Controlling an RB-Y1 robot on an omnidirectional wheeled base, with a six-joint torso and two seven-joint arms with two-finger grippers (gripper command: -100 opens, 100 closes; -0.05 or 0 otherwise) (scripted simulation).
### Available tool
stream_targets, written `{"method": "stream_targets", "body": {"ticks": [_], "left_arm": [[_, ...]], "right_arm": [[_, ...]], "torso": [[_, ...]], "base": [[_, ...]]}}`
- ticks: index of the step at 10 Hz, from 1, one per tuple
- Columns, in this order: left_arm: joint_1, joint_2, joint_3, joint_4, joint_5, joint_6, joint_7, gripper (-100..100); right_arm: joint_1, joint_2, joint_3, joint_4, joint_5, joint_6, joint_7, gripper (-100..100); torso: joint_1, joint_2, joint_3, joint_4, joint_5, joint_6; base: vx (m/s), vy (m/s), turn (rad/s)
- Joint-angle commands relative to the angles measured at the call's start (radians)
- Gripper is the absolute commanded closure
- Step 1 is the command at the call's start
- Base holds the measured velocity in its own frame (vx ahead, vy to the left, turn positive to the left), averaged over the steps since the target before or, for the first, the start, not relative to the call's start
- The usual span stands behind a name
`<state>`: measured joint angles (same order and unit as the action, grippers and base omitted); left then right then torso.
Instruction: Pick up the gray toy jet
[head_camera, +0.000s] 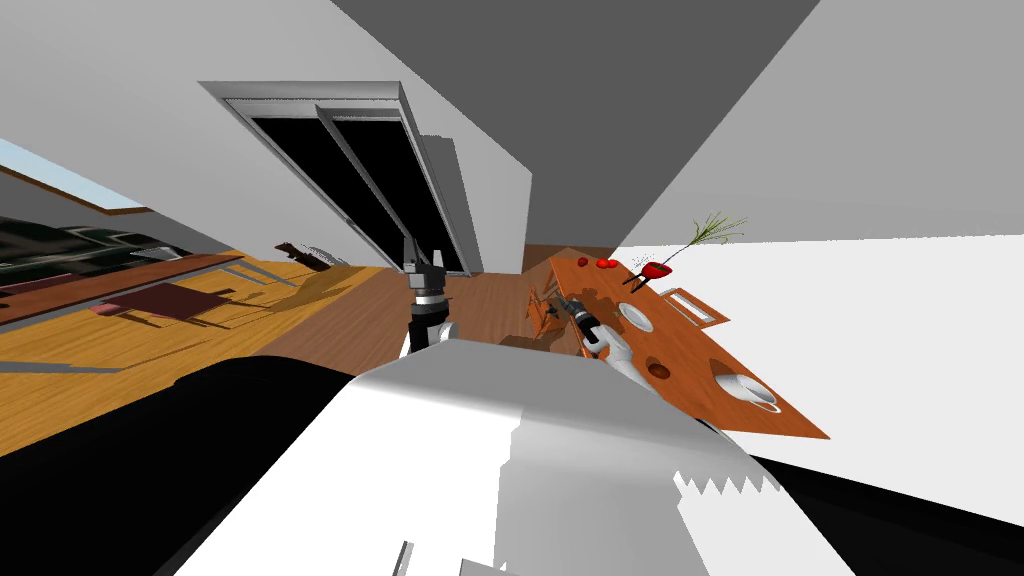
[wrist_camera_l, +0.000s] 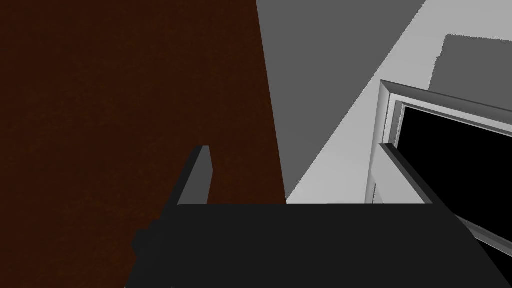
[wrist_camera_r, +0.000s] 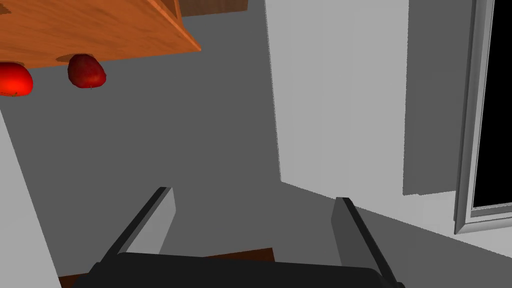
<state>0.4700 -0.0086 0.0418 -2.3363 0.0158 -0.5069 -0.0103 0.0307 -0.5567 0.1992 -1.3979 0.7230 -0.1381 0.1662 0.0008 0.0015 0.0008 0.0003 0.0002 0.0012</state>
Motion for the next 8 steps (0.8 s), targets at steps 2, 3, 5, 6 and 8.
{"method": "stream_targets", "body": {"ticks": [2,3,5,6,8], "left_arm": [[0.0,0.0,0.0,0.0,0.0,0.0,0.0,0],[0.0,0.0,0.0,0.0,0.0,0.0,0.0,0],[0.0,0.0,0.0,0.0,0.0,0.0,0.0,0],[0.0,0.0,0.0,0.0,0.0,0.0,0.0,0],[0.0,0.0,0.0,0.0,0.0,0.0,0.0,0]], "right_arm": [[-0.013,-0.018,0.007,0.065,0.041,0.017,0.01,-100],[-0.019,-0.036,0.014,0.1,0.076,0.032,0.016,-100],[-0.024,-0.053,0.02,0.174,0.109,0.047,0.022,-100],[-0.024,-0.053,0.02,0.186,0.109,0.047,0.022,-100],[-0.028,-0.069,0.027,0.239,0.141,0.061,0.029,-100]], "torso": [[0.0,0.001,0.0,0.0,0.0,0.0],[0.0,0.0,0.0,0.0,0.0,0.0],[0.0,0.001,0.0,0.0,0.0,0.0],[0.0,0.001,0.0,0.0,0.0,0.0],[0.0,0.001,0.001,0.0,0.0,0.0]], "base": [[-0.038,0.007,0.091],[-0.037,0.017,0.108],[-0.035,0.01,0.07],[-0.034,0.012,0.077],[-0.034,0.013,0.072]]}}
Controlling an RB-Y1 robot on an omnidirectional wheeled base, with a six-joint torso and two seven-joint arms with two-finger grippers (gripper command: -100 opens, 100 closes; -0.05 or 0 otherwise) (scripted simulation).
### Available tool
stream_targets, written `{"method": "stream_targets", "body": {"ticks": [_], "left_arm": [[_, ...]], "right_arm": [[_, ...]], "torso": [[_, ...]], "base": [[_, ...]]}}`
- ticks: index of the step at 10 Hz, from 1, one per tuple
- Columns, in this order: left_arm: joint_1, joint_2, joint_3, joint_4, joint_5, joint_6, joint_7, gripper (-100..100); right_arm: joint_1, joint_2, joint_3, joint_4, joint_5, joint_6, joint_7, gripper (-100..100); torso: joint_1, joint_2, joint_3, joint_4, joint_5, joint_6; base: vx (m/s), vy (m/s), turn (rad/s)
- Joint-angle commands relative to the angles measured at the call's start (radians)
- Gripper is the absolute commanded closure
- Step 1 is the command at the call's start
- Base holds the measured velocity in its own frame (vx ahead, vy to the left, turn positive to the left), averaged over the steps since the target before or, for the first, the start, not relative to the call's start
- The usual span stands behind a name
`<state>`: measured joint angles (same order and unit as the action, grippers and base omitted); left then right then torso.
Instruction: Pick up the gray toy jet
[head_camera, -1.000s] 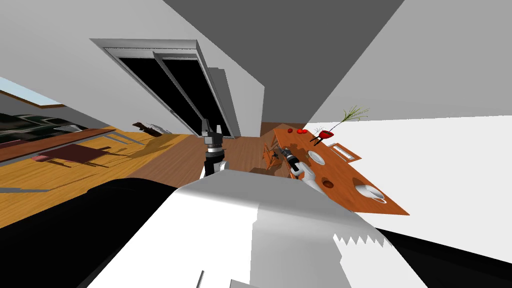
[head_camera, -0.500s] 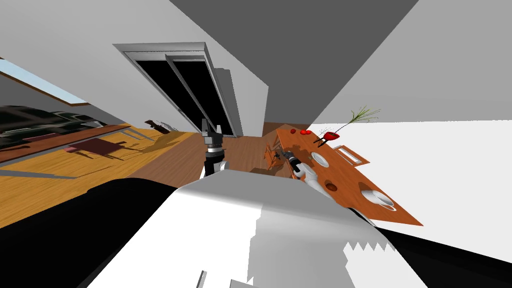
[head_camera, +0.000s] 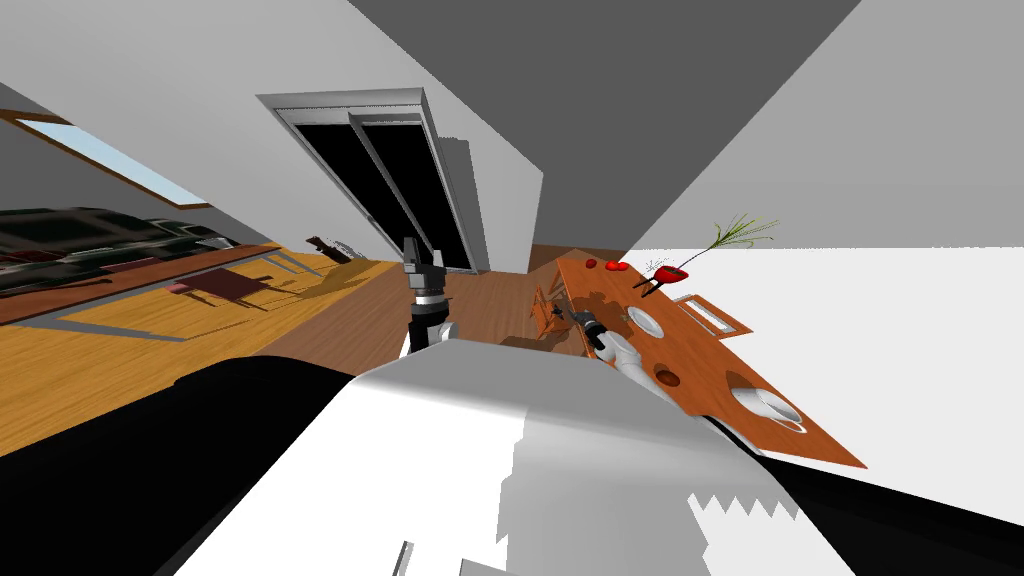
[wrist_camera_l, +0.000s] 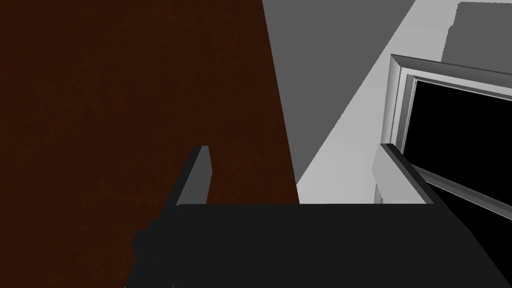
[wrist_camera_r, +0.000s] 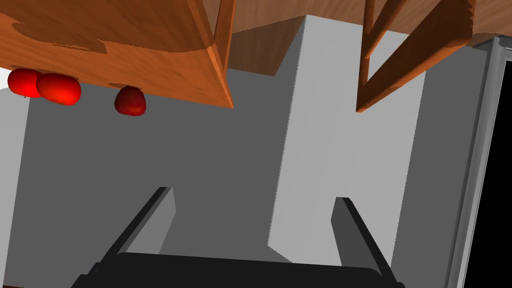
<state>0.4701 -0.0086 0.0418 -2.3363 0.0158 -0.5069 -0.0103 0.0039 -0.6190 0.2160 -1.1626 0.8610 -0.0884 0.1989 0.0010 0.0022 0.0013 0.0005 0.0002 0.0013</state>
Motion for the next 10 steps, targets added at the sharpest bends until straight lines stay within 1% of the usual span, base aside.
{"method": "stream_targets", "body": {"ticks": [1,2,3,4,5,6,7,8,9,10], "left_arm": [[0.0,0.0,0.0,0.0,0.0,0.0,0.0,0],[0.0,0.0,0.0,0.0,0.0,0.0,0.0,0],[0.0,0.0,0.0,0.0,0.0,0.0,0.0,0],[0.0,0.0,0.0,0.0,0.0,0.0,0.0,0],[0.0,0.0,0.0,0.0,0.0,0.0,0.0,0],[0.0,0.0,0.0,0.0,0.0,0.0,0.0,0],[0.0,0.0,0.0,0.0,0.0,0.0,0.0,0],[0.0,0.0,0.0,0.0,0.0,0.0,0.0,0],[0.0,0.0,0.0,0.0,0.0,0.0,0.0,0],[0.0,0.0,0.0,0.0,0.0,0.0,0.0,0]], "right_arm": [[-0.004,-0.021,0.017,0.05,0.033,0.025,0.002,-100],[-0.004,-0.021,0.017,0.055,0.033,0.025,0.002,-100],[-0.007,-0.035,0.023,0.088,0.062,0.038,0.007,-100],[-0.007,-0.035,0.023,0.104,0.062,0.038,0.007,-100],[-0.008,-0.047,0.03,0.15,0.09,0.049,0.012,-100],[-0.008,-0.047,0.03,0.15,0.09,0.049,0.012,-100],[-0.009,-0.058,0.036,0.193,0.115,0.06,0.017,-100],[-0.009,-0.058,0.036,0.193,0.115,0.06,0.017,-100],[-0.009,-0.068,0.043,0.233,0.138,0.07,0.021,-100],[-0.008,-0.077,0.05,0.258,0.159,0.078,0.025,-100]], "torso": [[0.0,0.0,0.0,0.0,0.0,0.0],[0.0,0.001,0.0,0.0,0.0,0.0],[0.0,0.0,0.0,0.0,0.0,0.0],[0.0,0.0,0.0,0.0,0.0,0.0],[0.0,0.0,0.0,0.0,0.0,0.0],[0.0,0.0,0.0,0.0,0.0,0.0],[0.0,0.0,0.0,0.0,0.0,0.0],[0.0,0.0,0.0,0.0,0.0,0.0],[0.0,0.0,0.0,0.0,0.0,0.0],[0.0,0.0,0.0,0.0,0.0,0.0]], "base": [[-0.05,0.016,0.11],[-0.036,0.009,0.056],[-0.036,0.012,0.102],[-0.027,0.009,0.053],[-0.034,0.016,0.077],[-0.034,0.011,0.039],[-0.035,0.014,0.095],[-0.03,0.014,0.036],[-0.025,0.011,0.074],[-0.047,0.016,0.121]]}}
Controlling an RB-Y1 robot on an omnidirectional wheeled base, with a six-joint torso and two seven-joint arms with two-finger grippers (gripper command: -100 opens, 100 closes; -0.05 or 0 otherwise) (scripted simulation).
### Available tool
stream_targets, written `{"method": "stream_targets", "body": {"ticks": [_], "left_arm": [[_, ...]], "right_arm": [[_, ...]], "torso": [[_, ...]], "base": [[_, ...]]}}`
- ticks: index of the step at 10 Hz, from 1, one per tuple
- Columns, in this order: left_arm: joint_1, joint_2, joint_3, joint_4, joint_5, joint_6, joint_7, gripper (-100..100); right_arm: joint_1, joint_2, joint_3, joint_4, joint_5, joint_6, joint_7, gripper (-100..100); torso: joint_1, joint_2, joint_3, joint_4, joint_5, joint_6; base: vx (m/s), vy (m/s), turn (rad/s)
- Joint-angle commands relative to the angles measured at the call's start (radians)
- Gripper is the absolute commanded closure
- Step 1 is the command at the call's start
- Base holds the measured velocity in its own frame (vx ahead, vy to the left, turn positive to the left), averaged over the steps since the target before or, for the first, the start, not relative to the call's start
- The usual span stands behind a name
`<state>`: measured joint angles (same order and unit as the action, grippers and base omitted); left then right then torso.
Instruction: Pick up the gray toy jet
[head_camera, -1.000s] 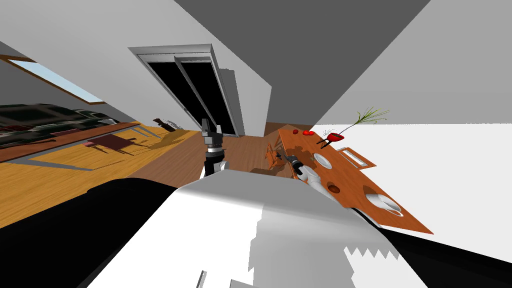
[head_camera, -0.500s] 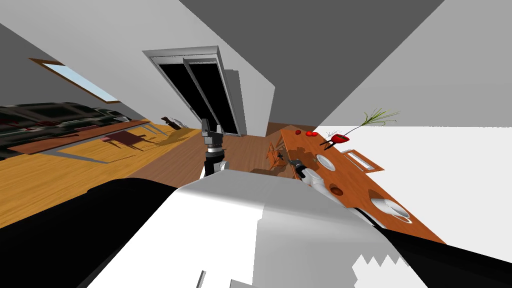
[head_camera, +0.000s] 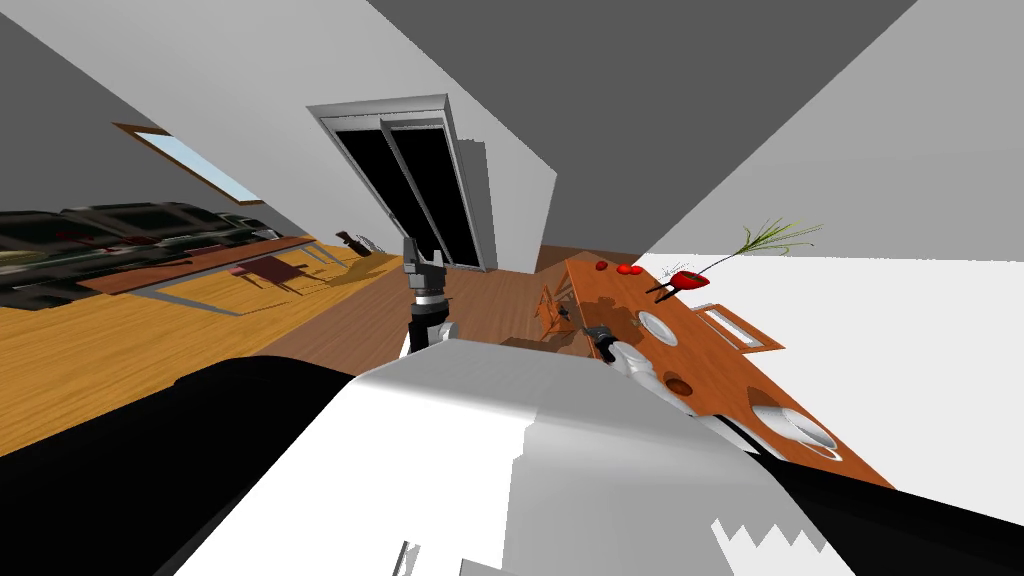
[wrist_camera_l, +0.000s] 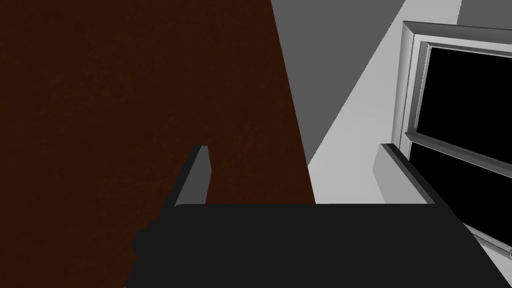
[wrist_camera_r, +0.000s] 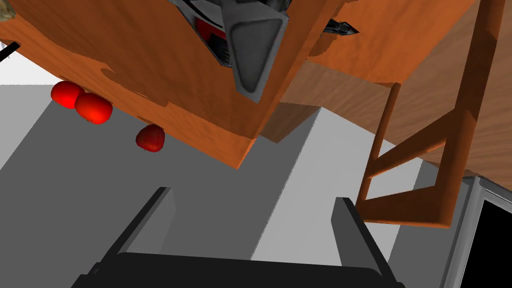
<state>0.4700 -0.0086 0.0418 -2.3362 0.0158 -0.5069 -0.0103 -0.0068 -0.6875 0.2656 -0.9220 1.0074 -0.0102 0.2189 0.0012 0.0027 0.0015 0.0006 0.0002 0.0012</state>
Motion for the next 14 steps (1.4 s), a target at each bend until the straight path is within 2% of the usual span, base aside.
{"method": "stream_targets", "body": {"ticks": [1,4,5,6,7,8,9,11,12,13,14], "left_arm": [[0.0,0.0,0.0,0.0,0.0,0.0,0.0,0],[0.0,0.0,0.0,0.0,0.0,0.0,0.0,0],[0.0,0.0,0.0,0.0,0.0,0.0,0.0,0],[0.0,0.0,0.0,0.0,0.0,0.0,0.0,0],[0.0,0.0,0.0,0.0,0.0,0.0,0.0,0],[0.0,0.0,0.0,0.0,0.0,0.0,0.0,0],[0.0,0.0,0.0,0.0,0.0,0.0,0.0,0],[0.0,0.0,0.0,0.0,0.0,0.0,0.0,0],[0.0,0.0,0.0,0.0,0.0,0.0,0.0,0],[0.0,0.0,0.0,0.0,0.0,0.0,0.0,0],[0.0,0.0,0.0,0.0,0.0,0.0,0.0,0]], "right_arm": [[0.003,-0.008,0.0,0.029,0.013,-0.001,0.005,-100],[0.014,-0.021,0.022,0.114,0.059,0.014,0.013,-100],[0.014,-0.021,0.018,0.114,0.059,0.014,0.013,-100],[0.027,-0.015,0.036,0.148,0.075,0.014,0.015,-100],[0.018,-0.011,0.021,0.137,0.072,0.011,0.018,-100],[0.019,-0.009,0.022,0.141,0.074,0.011,0.019,0],[0.017,0.022,0.023,0.142,0.079,0.038,0.029,-100],[0.014,0.053,0.025,0.143,0.085,0.065,0.04,-100],[0.022,0.035,0.04,0.131,0.074,0.063,0.028,-100],[0.022,0.036,0.038,0.131,0.075,0.066,0.03,100],[0.022,0.036,0.039,0.131,0.074,0.065,0.03,100]], "torso": [[0.0,0.0,0.0,0.0,0.0,0.0],[0.0,-0.001,0.0,0.0,0.0,0.0],[0.0,0.0,0.0,0.0,0.0,0.0],[0.0,-0.001,0.0,0.0,0.0,0.0],[-0.001,-0.001,-0.001,0.0,0.0,0.0],[-0.001,-0.002,-0.001,0.0,0.0,0.0],[-0.001,-0.002,-0.001,0.0,0.0,0.0],[-0.007,-0.005,-0.002,-0.001,-0.001,0.0],[-0.009,-0.005,-0.003,-0.001,-0.002,0.0],[-0.005,-0.004,-0.002,-0.001,-0.001,0.0],[-0.003,-0.004,-0.002,-0.001,-0.001,0.0]], "base": [[-0.038,0.017,0.033],[-0.031,0.016,0.068],[-0.026,0.012,0.025],[-0.02,0.007,0.048],[-0.011,0.003,0.01],[0.0,0.0,0.0],[0.014,-0.066,0.042],[0.033,-0.116,0.036],[0.016,-0.055,0.016],[0.003,-0.01,0.0],[0.0,0.0,0.0]]}}
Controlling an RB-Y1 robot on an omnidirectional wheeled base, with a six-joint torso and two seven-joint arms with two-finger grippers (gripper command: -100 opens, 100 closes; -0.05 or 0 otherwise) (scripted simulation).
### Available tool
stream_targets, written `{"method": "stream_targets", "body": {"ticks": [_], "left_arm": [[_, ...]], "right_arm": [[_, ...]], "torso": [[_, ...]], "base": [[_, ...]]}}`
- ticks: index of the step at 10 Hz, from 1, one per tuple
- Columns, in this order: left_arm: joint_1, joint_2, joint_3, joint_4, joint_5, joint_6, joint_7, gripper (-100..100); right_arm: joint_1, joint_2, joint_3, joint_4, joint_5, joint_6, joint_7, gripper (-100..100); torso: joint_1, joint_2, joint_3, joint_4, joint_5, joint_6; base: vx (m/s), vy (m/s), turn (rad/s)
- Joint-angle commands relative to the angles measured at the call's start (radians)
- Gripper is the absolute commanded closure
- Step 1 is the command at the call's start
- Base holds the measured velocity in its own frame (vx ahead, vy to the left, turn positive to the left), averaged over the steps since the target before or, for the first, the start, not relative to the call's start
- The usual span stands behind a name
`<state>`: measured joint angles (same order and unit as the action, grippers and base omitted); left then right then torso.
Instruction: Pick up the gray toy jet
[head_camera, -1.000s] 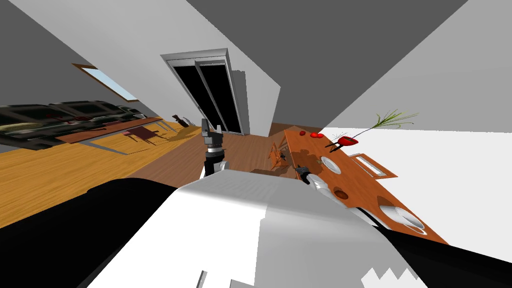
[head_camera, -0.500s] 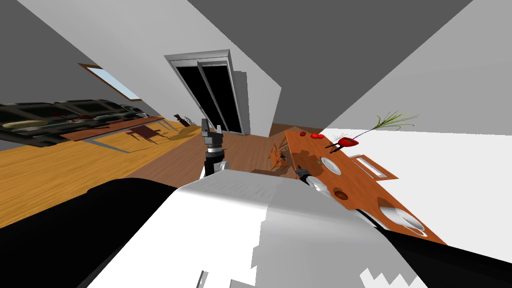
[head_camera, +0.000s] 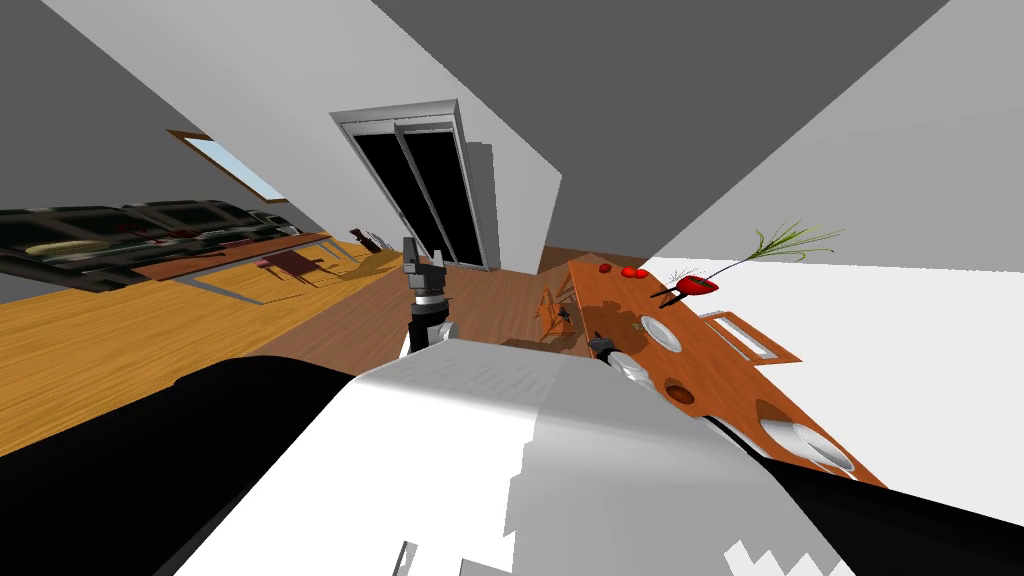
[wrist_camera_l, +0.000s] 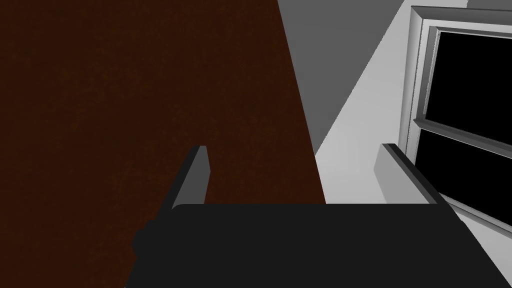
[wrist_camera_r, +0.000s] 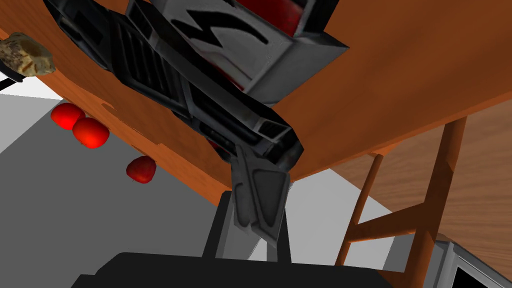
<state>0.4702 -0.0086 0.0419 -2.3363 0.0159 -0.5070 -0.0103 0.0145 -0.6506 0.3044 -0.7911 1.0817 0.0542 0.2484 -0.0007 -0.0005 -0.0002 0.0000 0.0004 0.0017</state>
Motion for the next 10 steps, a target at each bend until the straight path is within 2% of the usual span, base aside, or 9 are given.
{"method": "stream_targets", "body": {"ticks": [1,3,4,5,8,9,10], "left_arm": [[0.0,0.0,0.0,0.0,0.0,0.0,0.0,0],[0.0,0.0,0.0,0.0,0.0,0.0,0.0,0],[0.0,0.0,0.0,0.0,0.0,0.0,0.0,0],[0.0,0.0,0.0,0.0,0.0,0.0,0.0,0],[0.0,0.0,0.0,0.0,0.0,0.0,0.0,0],[0.0,0.0,0.0,0.0,0.0,0.0,0.0,0],[0.0,0.0,0.0,0.0,0.0,0.0,0.0,0]], "right_arm": [[0.0,0.0,0.0,0.0,0.0,0.0,0.0,100],[0.0,-0.001,0.0,0.0,0.0,0.001,0.0,100],[0.0,-0.001,0.0,0.0,0.0,0.001,0.0,0],[-0.004,-0.021,-0.016,0.011,0.004,-0.032,-0.002,100],[-0.003,-0.034,-0.016,0.01,0.002,-0.042,-0.007,100],[0.0,-0.042,0.002,0.0,-0.011,-0.032,-0.013,100],[0.0,-0.041,0.0,0.001,-0.01,-0.034,-0.013,0]], "torso": [[0.0,0.0,0.0,0.0,0.0,0.0],[0.001,0.0,0.0,0.0,0.0,0.0],[0.001,0.0,0.0,0.0,0.0,0.0],[0.001,0.0,0.0,0.0,0.0,0.0],[0.008,0.002,0.002,0.001,0.001,-0.001],[0.005,0.002,0.001,0.001,0.001,-0.001],[0.003,0.001,0.001,0.001,0.001,-0.001]], "base": [[0.0,0.0,0.0],[0.0,0.0,0.0],[0.0,0.0,0.0],[-0.005,0.082,-0.039],[-0.024,0.082,-0.026],[-0.006,0.007,0.004],[0.0,0.0,0.0]]}}
